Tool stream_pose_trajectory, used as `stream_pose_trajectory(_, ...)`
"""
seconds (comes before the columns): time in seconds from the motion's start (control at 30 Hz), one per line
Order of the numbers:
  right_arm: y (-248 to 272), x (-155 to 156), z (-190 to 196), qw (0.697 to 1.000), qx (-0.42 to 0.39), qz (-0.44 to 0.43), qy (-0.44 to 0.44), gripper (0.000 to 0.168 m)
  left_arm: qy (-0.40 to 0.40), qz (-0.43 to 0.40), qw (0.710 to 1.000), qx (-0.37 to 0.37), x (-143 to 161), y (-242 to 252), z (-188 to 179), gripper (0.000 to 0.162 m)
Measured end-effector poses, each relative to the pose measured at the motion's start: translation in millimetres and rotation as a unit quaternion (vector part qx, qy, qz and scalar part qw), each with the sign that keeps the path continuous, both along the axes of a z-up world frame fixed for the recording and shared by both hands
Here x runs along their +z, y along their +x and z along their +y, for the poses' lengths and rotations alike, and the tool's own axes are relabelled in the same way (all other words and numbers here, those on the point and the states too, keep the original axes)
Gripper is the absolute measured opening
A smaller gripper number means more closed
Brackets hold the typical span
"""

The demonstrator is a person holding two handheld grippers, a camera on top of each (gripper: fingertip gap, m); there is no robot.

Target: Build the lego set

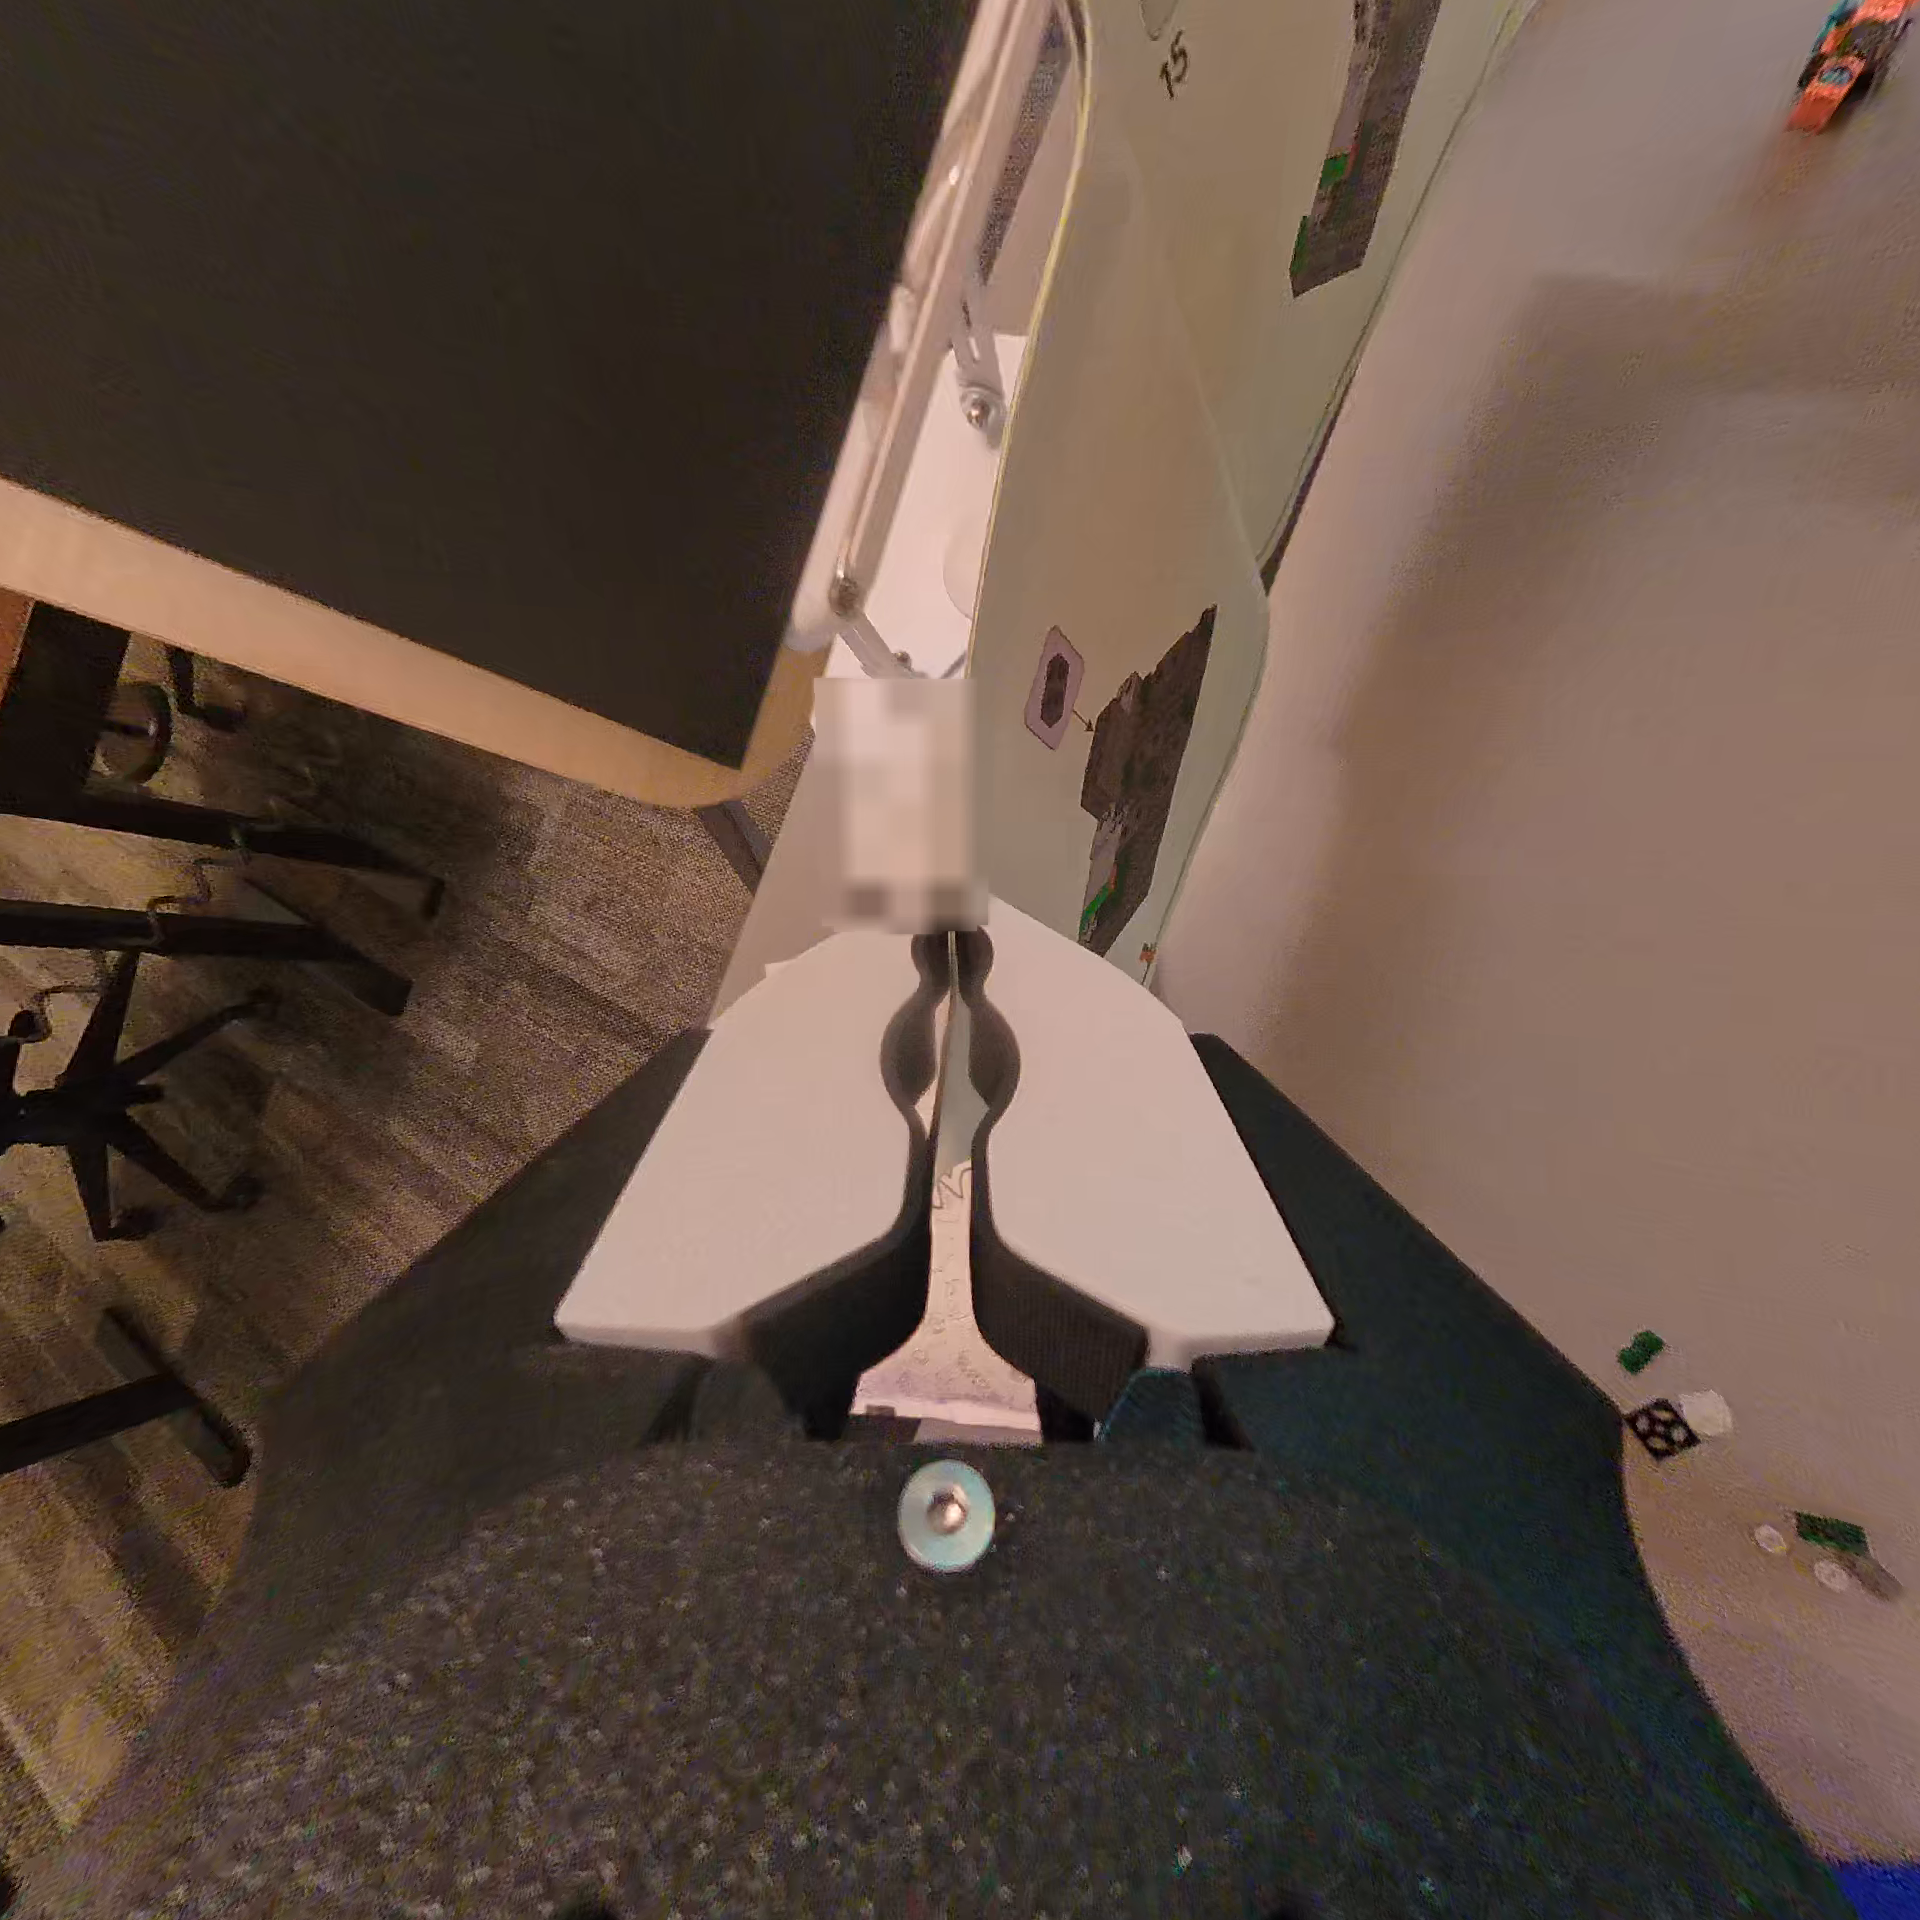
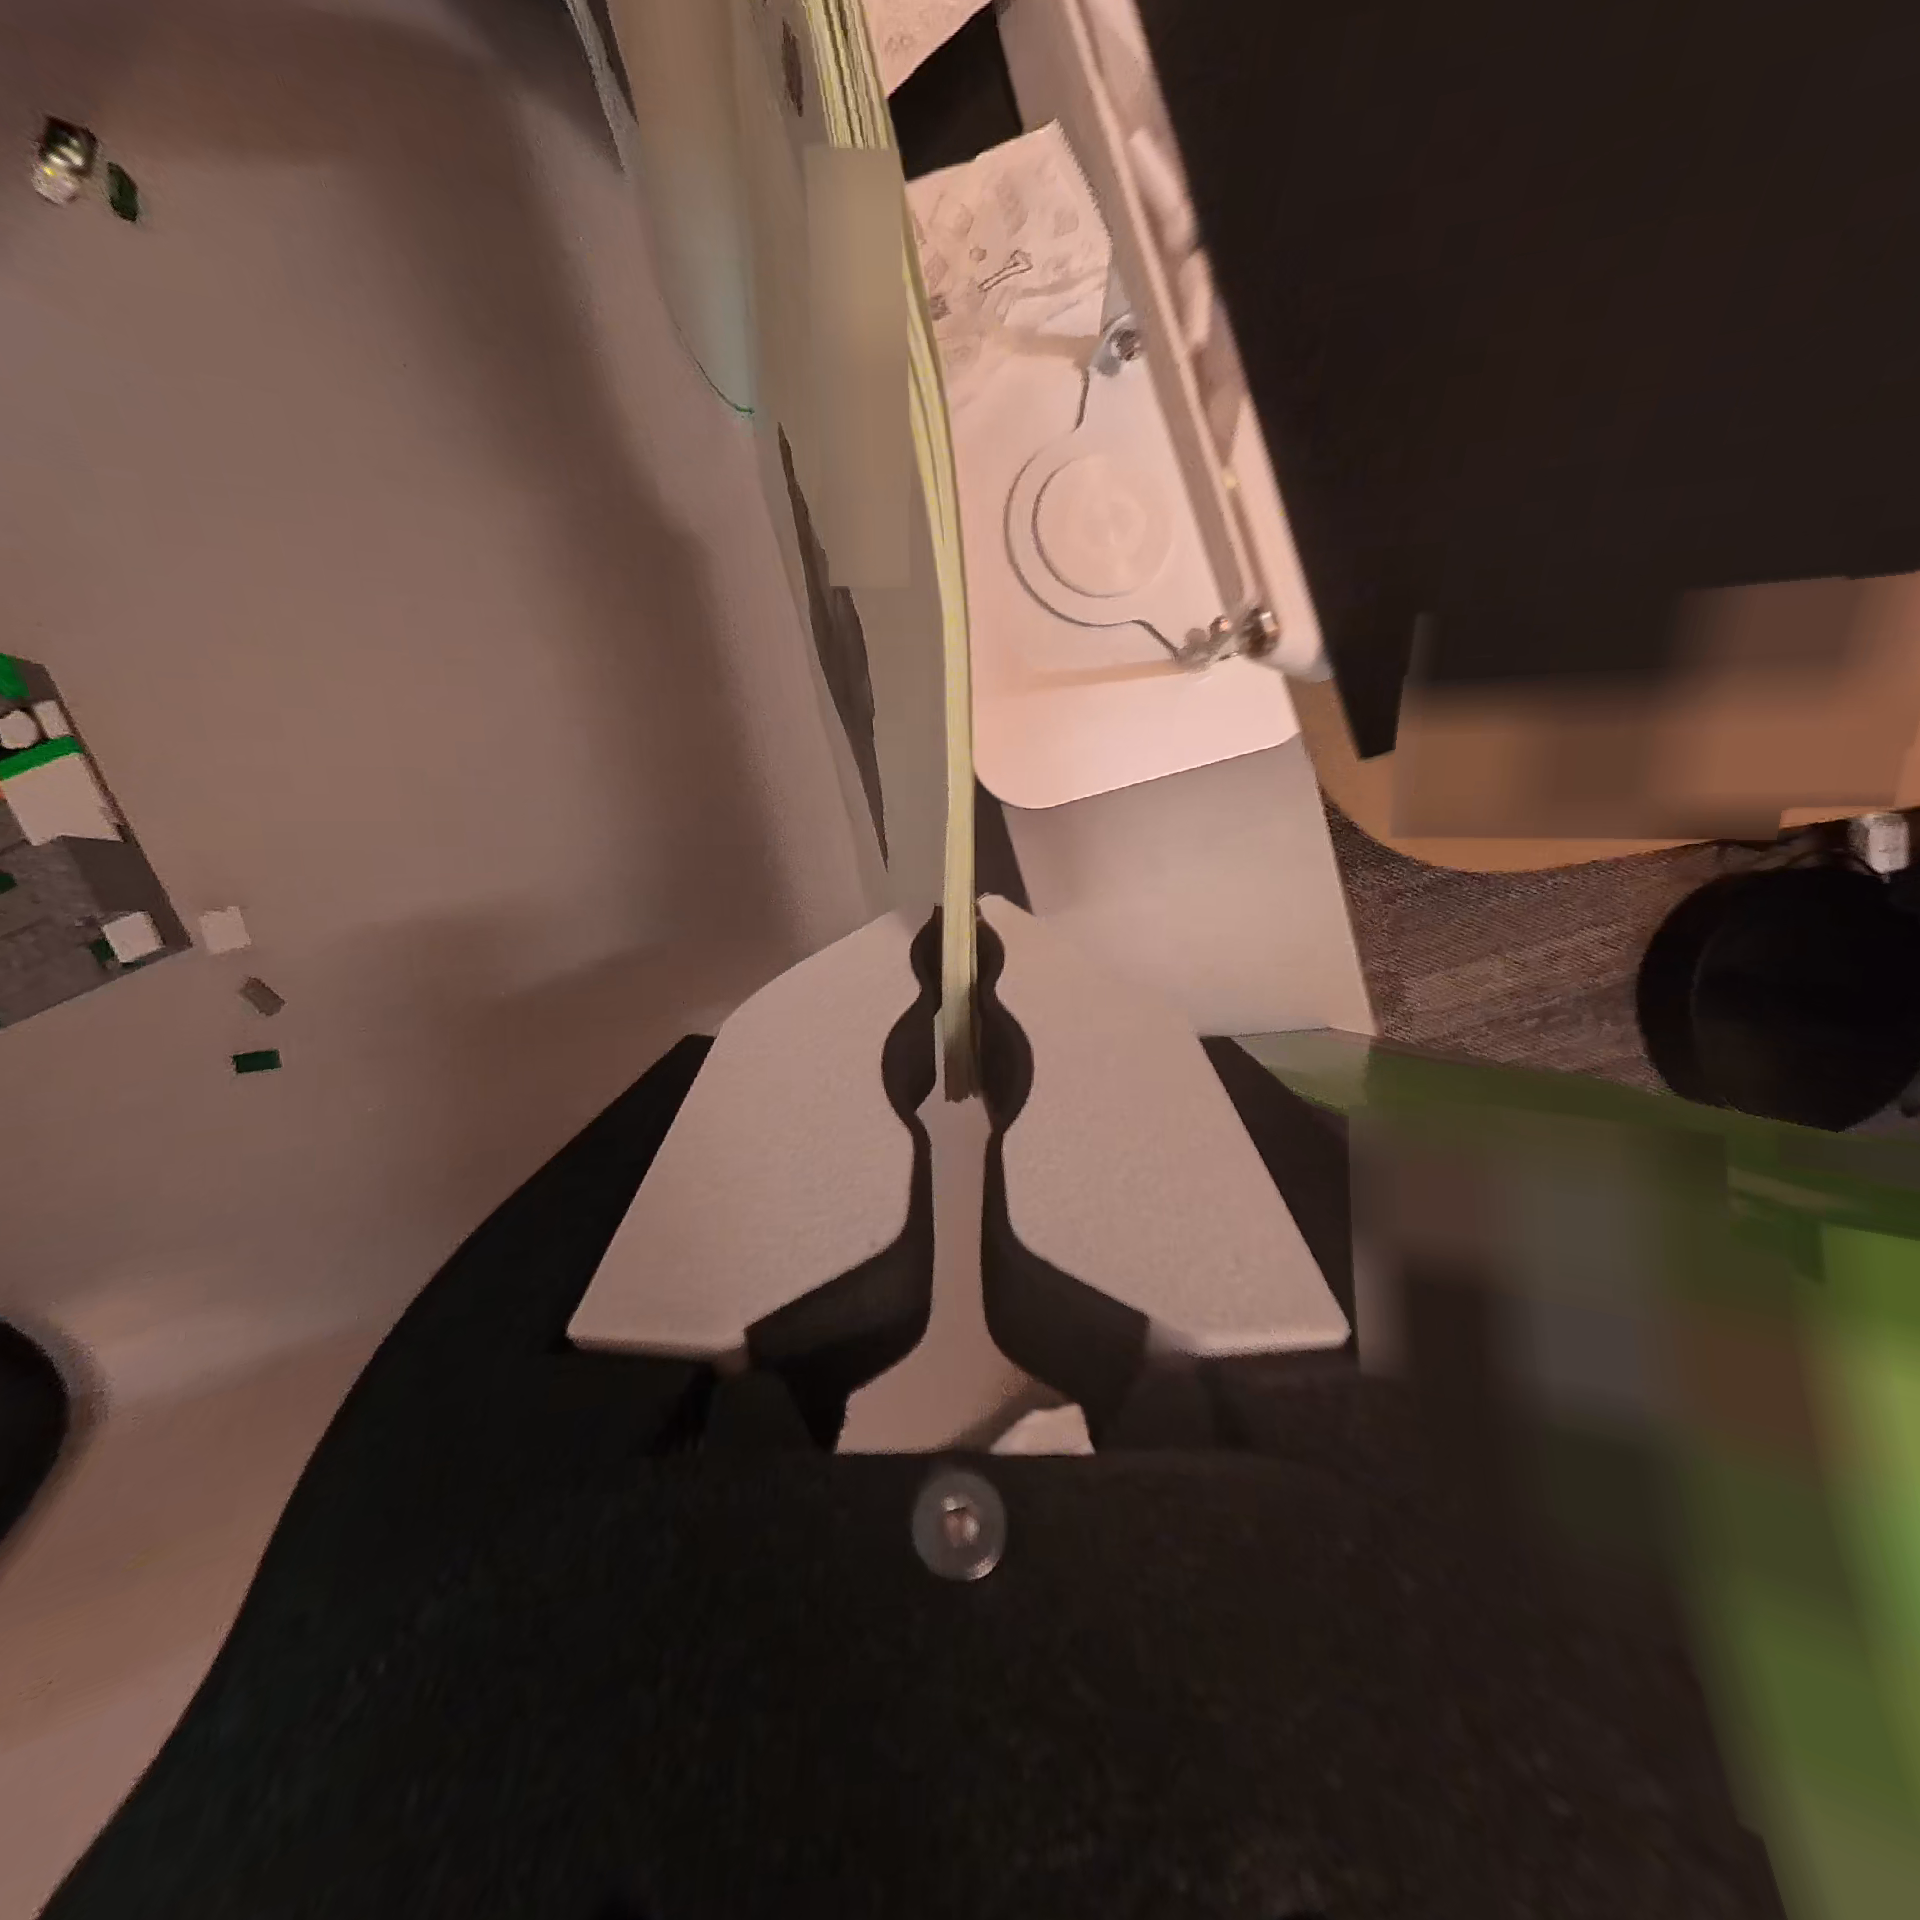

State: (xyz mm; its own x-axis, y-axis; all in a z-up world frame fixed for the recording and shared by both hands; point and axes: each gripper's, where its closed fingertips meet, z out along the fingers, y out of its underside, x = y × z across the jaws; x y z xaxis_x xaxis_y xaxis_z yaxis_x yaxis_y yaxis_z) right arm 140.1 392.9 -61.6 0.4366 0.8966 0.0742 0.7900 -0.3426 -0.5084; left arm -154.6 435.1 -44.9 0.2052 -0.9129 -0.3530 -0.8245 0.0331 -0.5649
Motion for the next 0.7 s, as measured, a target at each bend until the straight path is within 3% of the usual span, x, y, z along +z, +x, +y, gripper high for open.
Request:
stream_pose_trajectory(0.27,7.8,66.5,46.7,0.999,-0.025,-0.041,0.005,0.003,-0.004,0.016,1.0,0.004,67.2,9.4,43.3,0.0)
stream_pose_trajectory(0.43,16.3,94.7,89.0,0.997,-0.051,-0.054,0.03,0.003,0.009,0.03,0.999,0.022,90.9,13.9,83.2,0.0)
stream_pose_trajectory(0.57,22.2,103.5,119.5,0.994,-0.069,-0.071,0.051,0.003,0.018,0.038,0.999,0.032,91.3,20.2,111.4,0.0)
stream_pose_trajectory(0.7,26.1,83.7,137.2,0.991,-0.073,-0.091,0.062,0.003,0.047,0.035,0.997,0.046,81.9,25.2,136.2,0.0)
